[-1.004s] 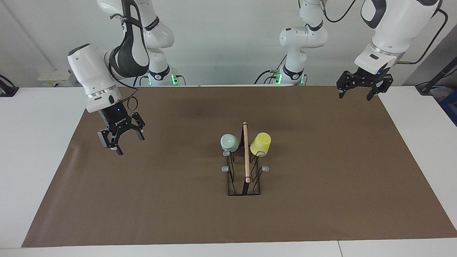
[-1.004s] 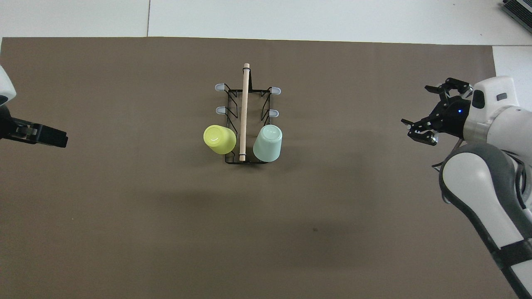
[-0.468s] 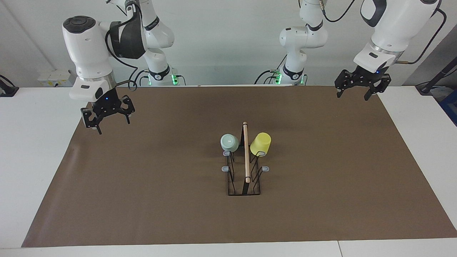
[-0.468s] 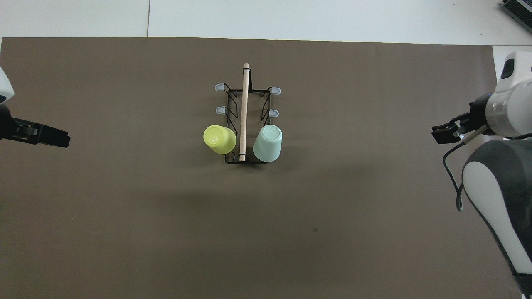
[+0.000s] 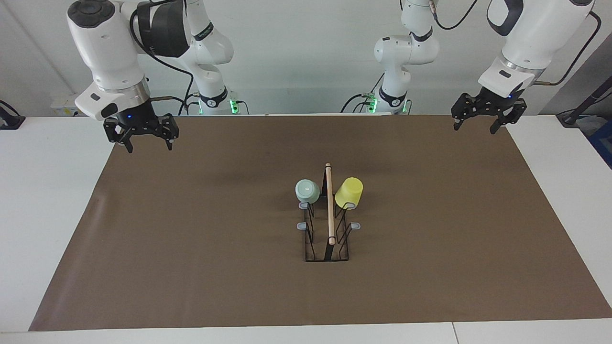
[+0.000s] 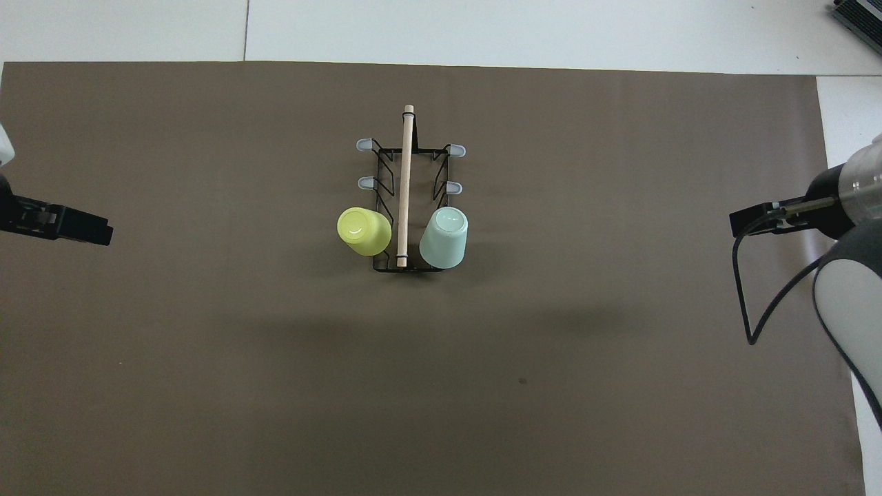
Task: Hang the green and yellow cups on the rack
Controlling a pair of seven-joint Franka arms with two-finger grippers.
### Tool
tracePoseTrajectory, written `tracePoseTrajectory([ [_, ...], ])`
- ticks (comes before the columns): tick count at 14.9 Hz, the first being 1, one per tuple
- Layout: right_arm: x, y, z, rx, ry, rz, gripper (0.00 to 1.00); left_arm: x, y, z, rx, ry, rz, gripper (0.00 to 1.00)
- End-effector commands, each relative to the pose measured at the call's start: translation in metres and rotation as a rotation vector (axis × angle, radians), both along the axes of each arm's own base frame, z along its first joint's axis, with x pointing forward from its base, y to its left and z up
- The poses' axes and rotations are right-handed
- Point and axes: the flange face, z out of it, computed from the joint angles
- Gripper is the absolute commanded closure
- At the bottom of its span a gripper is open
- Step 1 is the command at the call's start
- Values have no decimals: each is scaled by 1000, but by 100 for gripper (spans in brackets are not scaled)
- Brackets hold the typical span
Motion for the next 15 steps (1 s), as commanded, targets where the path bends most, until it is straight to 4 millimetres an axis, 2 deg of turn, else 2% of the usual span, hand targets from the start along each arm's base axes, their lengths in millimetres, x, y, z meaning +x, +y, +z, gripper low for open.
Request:
tracePoseTrajectory([
  [1, -4, -26, 20, 86, 47, -144, 0, -6, 2, 4, -19, 12, 7, 0],
  [2, -5, -36, 20, 91, 49, -160, 0, -7, -4, 4, -18, 14, -2, 0],
  [5, -9, -38, 17, 61, 61, -151, 0, -4, -8, 10, -13, 9, -8, 0],
  [8, -11, -30, 12, 11, 66, -121, 0, 1, -11, 14, -7, 12, -13, 0],
  [13, -10, -26, 40, 4, 81, -109, 0, -5, -6, 12, 1, 45, -10, 0],
  [15, -9, -25, 32, 4, 92, -107, 0, -5, -8, 10, 1, 48, -10, 0],
])
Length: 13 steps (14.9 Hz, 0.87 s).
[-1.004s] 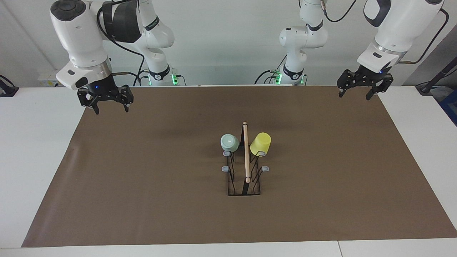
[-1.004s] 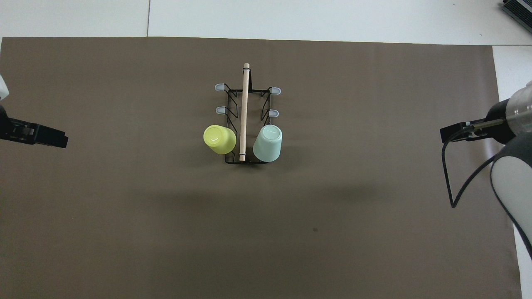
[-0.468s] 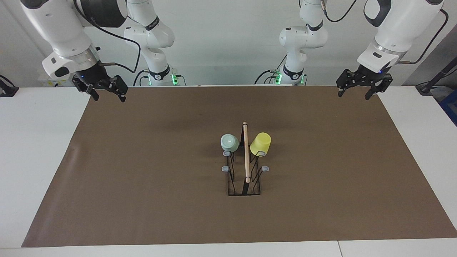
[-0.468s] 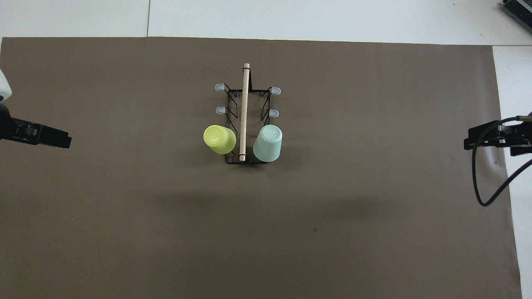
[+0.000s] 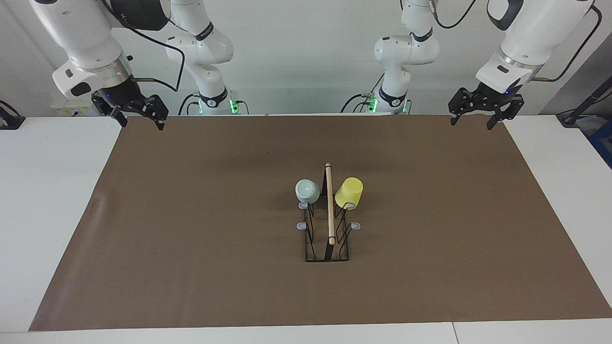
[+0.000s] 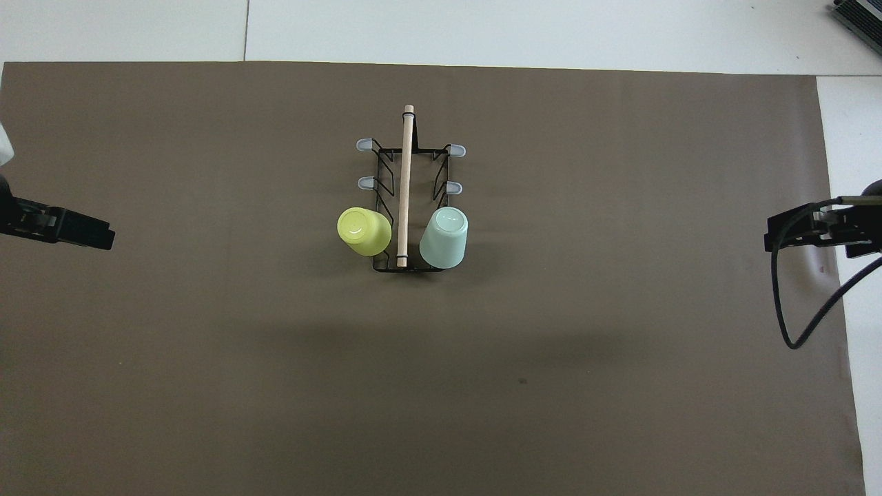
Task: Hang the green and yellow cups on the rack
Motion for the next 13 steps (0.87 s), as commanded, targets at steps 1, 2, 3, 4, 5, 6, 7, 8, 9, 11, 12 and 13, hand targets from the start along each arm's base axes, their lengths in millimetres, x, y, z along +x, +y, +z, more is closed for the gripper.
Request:
tracePoseTrajectory([
  [1, 4, 0, -3, 1, 20, -3, 0, -2, 1, 3, 2, 13, 5, 0],
  [2, 3, 1, -4, 1, 23, 0, 0, -1, 2, 4, 2, 11, 6, 0],
  [3, 2, 1, -4, 1, 24, 11, 0, -2, 2, 3, 3, 14, 8, 0],
  [4, 3, 1, -4, 7, 27, 44, 0, -1, 2, 4, 2, 11, 11, 0],
  [5, 2, 4, 3, 37, 16, 45, 0, -1, 3, 4, 2, 5, 14, 0],
  [6, 1, 1, 9, 86, 4, 30, 0, -1, 2, 3, 2, 5, 25, 0],
  [7, 0, 0, 9, 86, 3, 26, 0, -1, 2, 3, 3, 6, 52, 0],
  [8, 0, 0, 8, 86, -2, 25, 0, 0, 1, 3, 3, 3, 58, 0],
  [9, -1, 0, 7, 87, 2, 26, 0, 0, 2, -1, 4, 7, 60, 0],
  [11, -1, -1, 6, 85, 3, 23, 0, 0, 3, -1, 4, 9, 62, 0],
  [12, -1, -1, 6, 82, 1, 24, 0, -1, 2, -1, 4, 10, 62, 0],
  [13, -2, -2, 5, 81, 4, 23, 0, 0, 1, -1, 4, 9, 60, 0],
])
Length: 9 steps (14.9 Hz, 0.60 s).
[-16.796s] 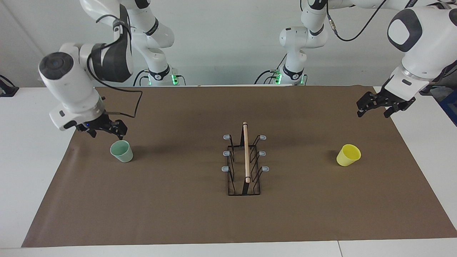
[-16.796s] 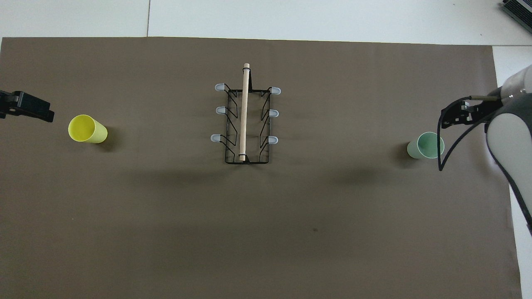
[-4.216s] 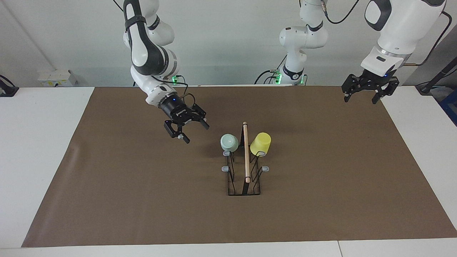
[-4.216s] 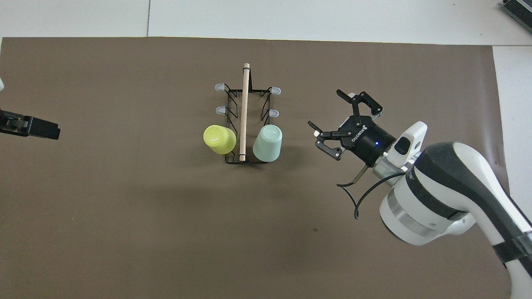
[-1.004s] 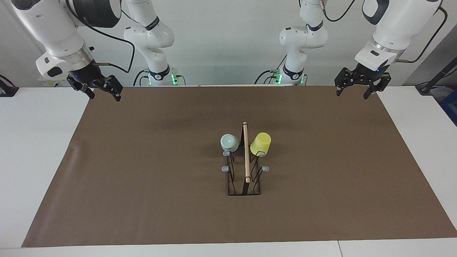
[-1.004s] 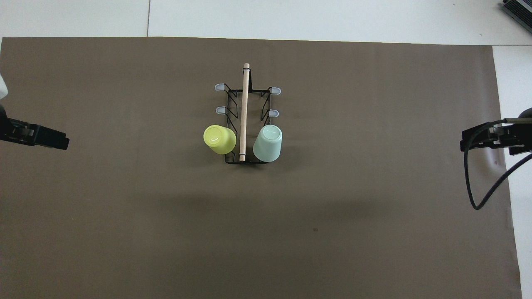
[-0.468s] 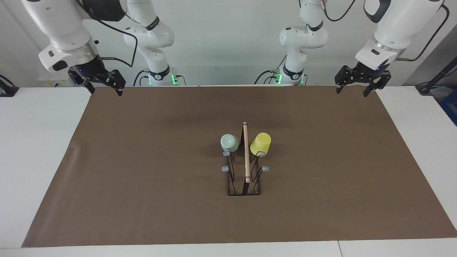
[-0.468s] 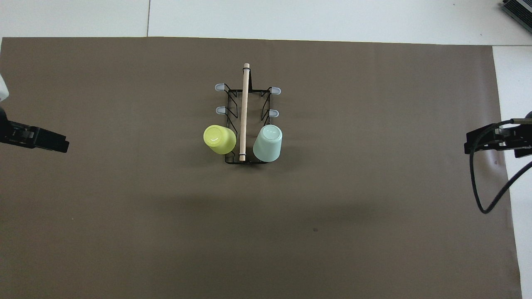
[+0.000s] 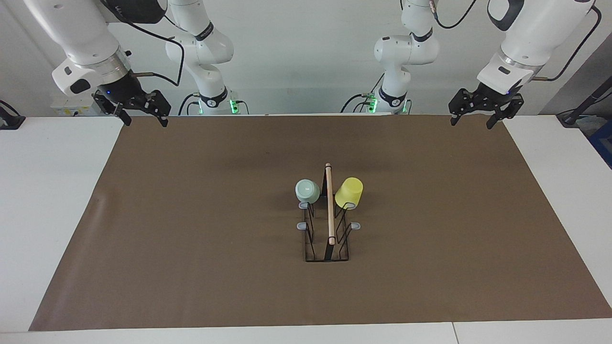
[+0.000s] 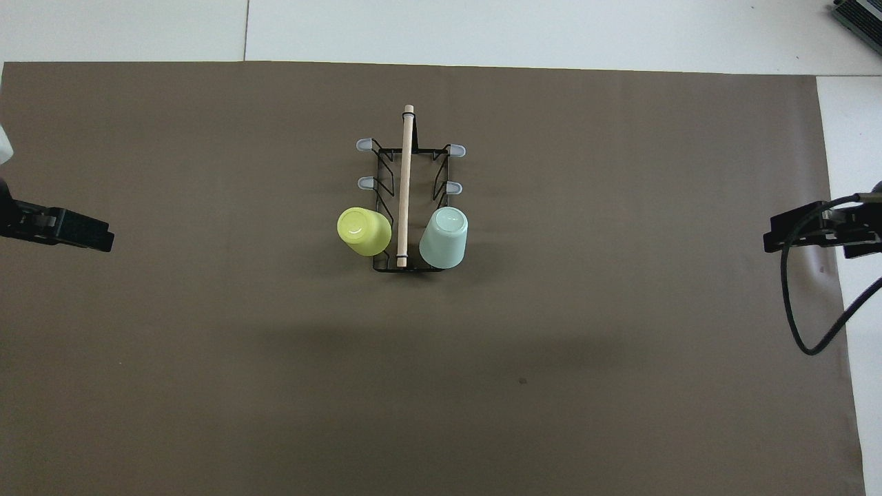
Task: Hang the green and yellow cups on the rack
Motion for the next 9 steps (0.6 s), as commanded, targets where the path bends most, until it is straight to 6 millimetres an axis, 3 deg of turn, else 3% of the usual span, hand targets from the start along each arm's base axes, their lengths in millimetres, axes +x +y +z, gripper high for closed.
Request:
tracePoseTrajectory([
  [1, -4, -5, 1, 15, 6, 13, 0, -1, -1, 0, 2, 5, 13, 0],
  [9, -1, -2, 3, -37, -20, 7, 0, -1, 0, 0, 2, 3, 14, 0],
])
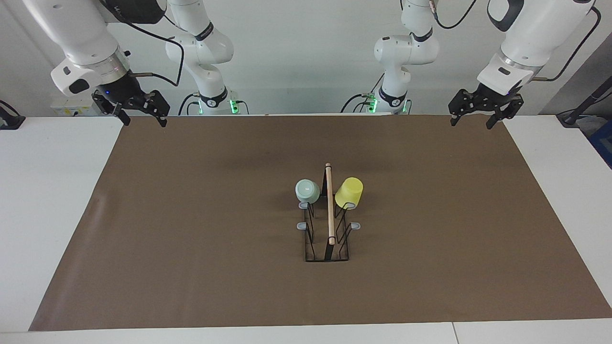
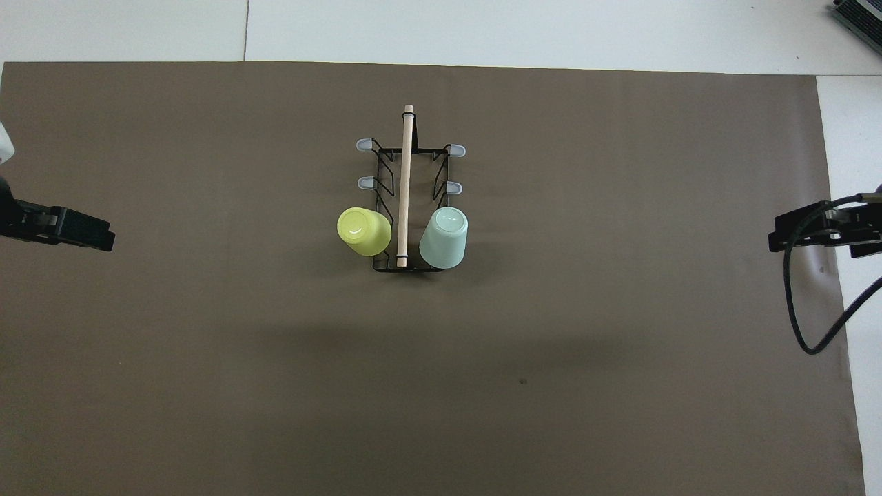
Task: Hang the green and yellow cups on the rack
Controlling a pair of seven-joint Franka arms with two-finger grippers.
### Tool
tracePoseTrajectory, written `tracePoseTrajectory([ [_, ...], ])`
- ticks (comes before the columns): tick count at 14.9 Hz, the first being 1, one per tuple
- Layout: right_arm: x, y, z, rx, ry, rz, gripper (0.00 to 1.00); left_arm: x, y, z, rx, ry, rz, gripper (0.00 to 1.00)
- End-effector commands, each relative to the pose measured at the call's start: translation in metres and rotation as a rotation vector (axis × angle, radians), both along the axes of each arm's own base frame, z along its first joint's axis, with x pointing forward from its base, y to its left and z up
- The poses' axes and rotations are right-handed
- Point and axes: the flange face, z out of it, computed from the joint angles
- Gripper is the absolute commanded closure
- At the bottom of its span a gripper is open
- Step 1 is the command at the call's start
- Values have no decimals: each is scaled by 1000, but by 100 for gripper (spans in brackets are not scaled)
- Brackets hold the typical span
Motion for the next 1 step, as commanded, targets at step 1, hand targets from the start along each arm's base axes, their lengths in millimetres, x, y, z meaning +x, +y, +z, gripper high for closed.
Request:
tracePoseTrajectory([
  [1, -2, 0, 2, -14, -15, 4, 0, -1, 1, 0, 2, 3, 12, 0],
])
